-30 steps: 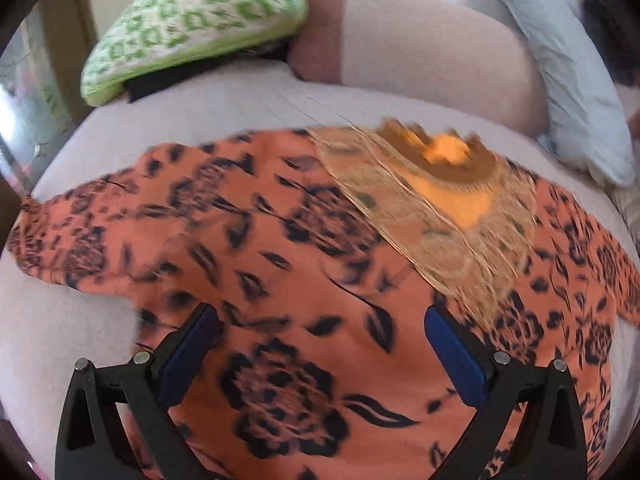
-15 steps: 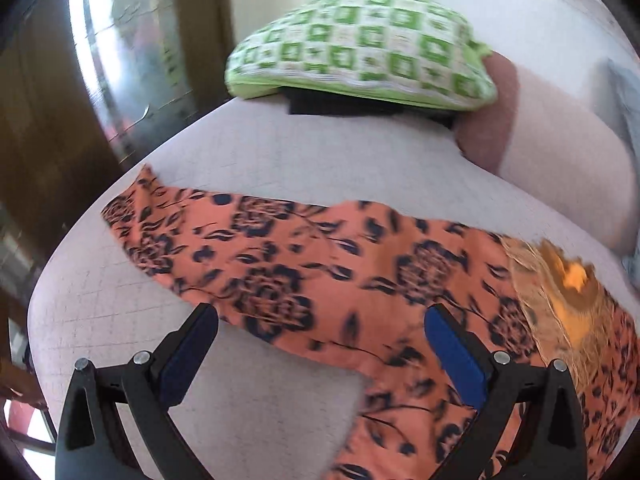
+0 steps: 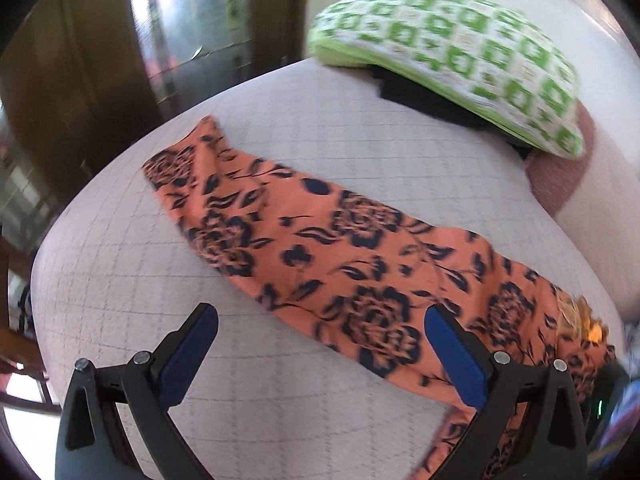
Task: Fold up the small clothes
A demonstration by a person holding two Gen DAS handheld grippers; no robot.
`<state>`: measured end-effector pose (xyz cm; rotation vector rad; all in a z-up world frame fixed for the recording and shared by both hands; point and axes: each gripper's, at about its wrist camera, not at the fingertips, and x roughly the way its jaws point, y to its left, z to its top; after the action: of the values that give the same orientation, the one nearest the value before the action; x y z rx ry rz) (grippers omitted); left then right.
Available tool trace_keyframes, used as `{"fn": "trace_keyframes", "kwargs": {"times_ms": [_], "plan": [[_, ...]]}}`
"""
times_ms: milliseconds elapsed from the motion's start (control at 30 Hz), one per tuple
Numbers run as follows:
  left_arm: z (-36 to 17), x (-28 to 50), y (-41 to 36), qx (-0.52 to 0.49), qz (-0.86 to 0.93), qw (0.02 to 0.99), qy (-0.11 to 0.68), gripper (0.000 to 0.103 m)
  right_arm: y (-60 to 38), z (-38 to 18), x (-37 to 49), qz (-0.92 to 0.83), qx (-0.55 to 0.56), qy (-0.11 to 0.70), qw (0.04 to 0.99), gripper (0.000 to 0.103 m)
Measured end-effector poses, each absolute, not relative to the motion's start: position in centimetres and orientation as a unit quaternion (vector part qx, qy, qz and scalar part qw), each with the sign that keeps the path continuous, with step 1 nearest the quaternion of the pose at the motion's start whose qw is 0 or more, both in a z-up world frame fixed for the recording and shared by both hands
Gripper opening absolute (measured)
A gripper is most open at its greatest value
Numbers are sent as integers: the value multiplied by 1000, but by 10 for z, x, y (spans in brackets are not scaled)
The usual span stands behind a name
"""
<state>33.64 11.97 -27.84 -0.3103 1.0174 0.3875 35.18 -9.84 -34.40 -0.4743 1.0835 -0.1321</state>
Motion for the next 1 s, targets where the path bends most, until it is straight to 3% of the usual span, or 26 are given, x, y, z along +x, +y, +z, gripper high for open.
{"fn": "trace_keyframes", "kwargs": {"times_ms": [267,467,700,1000], "plan": [[-293,326,162,-232,216,807,498,103,-84,-318,311,9,-298,458,837,16],[-297,323,180,-255,235,794,499,103,-157,-285,299,34,-135,478,868,16],[-305,316,199,-304,250,775,494,103,-203,-298,307,118,113,496,853,16],[-305,324,183,-287,237,780,503,103,-141,-307,305,257,120,525,802,18]]}}
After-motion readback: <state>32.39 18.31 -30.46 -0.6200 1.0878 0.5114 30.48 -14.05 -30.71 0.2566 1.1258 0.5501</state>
